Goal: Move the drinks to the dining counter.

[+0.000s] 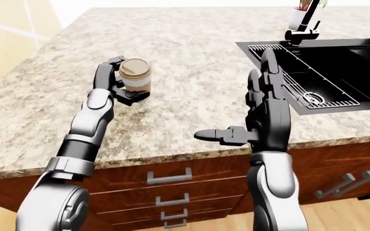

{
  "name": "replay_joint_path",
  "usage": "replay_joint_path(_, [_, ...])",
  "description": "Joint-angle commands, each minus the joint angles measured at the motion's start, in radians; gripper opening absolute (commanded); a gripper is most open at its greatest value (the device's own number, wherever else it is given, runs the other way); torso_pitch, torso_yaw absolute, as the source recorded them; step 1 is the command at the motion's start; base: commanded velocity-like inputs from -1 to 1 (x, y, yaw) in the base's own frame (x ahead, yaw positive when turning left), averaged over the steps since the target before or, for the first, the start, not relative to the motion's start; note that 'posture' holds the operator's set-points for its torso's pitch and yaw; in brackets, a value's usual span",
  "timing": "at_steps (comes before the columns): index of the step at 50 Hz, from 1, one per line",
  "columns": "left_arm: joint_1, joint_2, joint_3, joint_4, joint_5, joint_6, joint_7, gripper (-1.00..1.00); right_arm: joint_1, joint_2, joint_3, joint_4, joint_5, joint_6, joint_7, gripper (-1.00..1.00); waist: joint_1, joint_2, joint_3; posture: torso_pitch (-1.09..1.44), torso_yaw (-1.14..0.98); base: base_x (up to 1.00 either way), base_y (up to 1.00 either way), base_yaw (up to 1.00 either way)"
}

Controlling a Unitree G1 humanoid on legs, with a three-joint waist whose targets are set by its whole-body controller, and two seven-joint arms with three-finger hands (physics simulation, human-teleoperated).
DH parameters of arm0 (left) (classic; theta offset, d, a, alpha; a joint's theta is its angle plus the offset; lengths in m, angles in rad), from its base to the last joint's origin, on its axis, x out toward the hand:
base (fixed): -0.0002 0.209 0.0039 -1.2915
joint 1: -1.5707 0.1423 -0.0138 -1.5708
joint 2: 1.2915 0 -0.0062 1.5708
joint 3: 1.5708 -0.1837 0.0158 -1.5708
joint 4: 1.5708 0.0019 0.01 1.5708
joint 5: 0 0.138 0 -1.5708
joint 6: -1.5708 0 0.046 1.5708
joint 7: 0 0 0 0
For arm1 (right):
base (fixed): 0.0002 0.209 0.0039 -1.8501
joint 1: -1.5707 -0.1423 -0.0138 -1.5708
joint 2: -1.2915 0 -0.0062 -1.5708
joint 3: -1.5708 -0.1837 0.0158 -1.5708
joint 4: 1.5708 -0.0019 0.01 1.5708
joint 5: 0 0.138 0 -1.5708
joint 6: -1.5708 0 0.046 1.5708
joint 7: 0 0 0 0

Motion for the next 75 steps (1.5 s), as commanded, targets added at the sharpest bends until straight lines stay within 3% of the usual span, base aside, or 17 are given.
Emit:
replay_joint_path(1, [-0.039, 0.009, 0.006, -0.031, -0.009, -0.05, 0.004, -1.0, -0.02, -0.006, -0.005, -0.034, 0.001, -0.026, 0.0, 1.0, 0.001, -0.001, -0.026, 0.0, 0.0, 0.0, 0.0, 0.0])
replay_joint_path(19, [-0.055, 0.016, 0.007, 0.045, -0.024, -0.069, -0.001, -0.98, -0.017, -0.003, 0.001, -0.033, -0.012, -0.034, 0.002, 1.0, -0.003, 0.002, -0.029, 0.0, 0.0, 0.0, 0.0, 0.0])
replay_joint_path(27, [-0.055, 0.018, 0.007, 0.044, -0.027, -0.065, -0.002, -0.51, -0.013, -0.002, 0.003, -0.026, -0.015, -0.041, 0.004, 1.0, -0.004, 0.003, -0.027, 0.0, 0.0, 0.0, 0.0, 0.0])
replay_joint_path(28, [-0.054, 0.017, 0.006, 0.041, -0.027, -0.063, -0.003, -0.35, -0.013, -0.001, 0.003, -0.025, -0.015, -0.043, 0.005, 1.0, -0.004, 0.003, -0.027, 0.0, 0.0, 0.0, 0.0, 0.0])
replay_joint_path(32, [-0.053, 0.016, 0.006, 0.031, -0.028, -0.054, -0.004, -0.06, -0.011, -0.001, 0.004, -0.021, -0.015, -0.046, 0.006, 1.0, -0.005, 0.004, -0.025, 0.0, 0.0, 0.0, 0.0, 0.0])
replay_joint_path(43, [-0.059, 0.018, 0.007, 0.028, -0.031, -0.05, -0.004, 0.16, -0.017, -0.001, 0.006, -0.032, -0.016, -0.032, 0.003, 1.0, -0.004, 0.003, -0.023, 0.0, 0.0, 0.0, 0.0, 0.0])
replay_joint_path(47, [-0.057, 0.018, 0.007, 0.018, -0.032, -0.043, -0.004, 0.33, -0.017, 0.0, 0.005, -0.033, -0.016, -0.031, 0.003, 1.0, -0.004, 0.003, -0.022, 0.0, 0.0, 0.0, 0.0, 0.0])
replay_joint_path(48, [-0.057, 0.018, 0.007, 0.017, -0.032, -0.044, -0.005, 0.44, -0.017, -0.001, 0.005, -0.032, -0.016, -0.032, 0.003, 1.0, -0.004, 0.003, -0.022, 0.0, 0.0, 0.0, 0.0, 0.0])
replay_joint_path(57, [-0.057, 0.016, 0.005, 0.015, -0.032, -0.042, -0.008, 0.55, -0.013, 0.001, 0.006, -0.019, -0.018, -0.048, 0.007, 1.0, -0.003, 0.002, -0.022, 0.0, 0.0, 0.0, 0.0, 0.0])
replay_joint_path(61, [-0.047, 0.018, 0.006, -0.013, -0.031, -0.027, -0.012, 0.98, -0.013, 0.0, 0.004, -0.025, -0.017, -0.044, 0.007, 1.0, -0.003, 0.002, -0.023, 0.0, 0.0, 0.0, 0.0, 0.0])
replay_joint_path(69, [0.01, 0.044, 0.025, -0.114, -0.051, 0.019, -0.016, 1.0, -0.012, 0.0, 0.004, -0.03, -0.017, -0.041, 0.006, 1.0, -0.004, 0.005, -0.023, 0.0, 0.0, 0.0, 0.0, 0.0])
replay_joint_path(75, [0.094, 0.053, 0.026, -0.319, -0.053, 0.123, -0.022, 1.0, -0.014, 0.0, 0.013, -0.041, -0.022, -0.027, 0.008, 1.0, -0.004, 0.013, -0.028, 0.0, 0.0, -0.04, 0.0, 0.0])
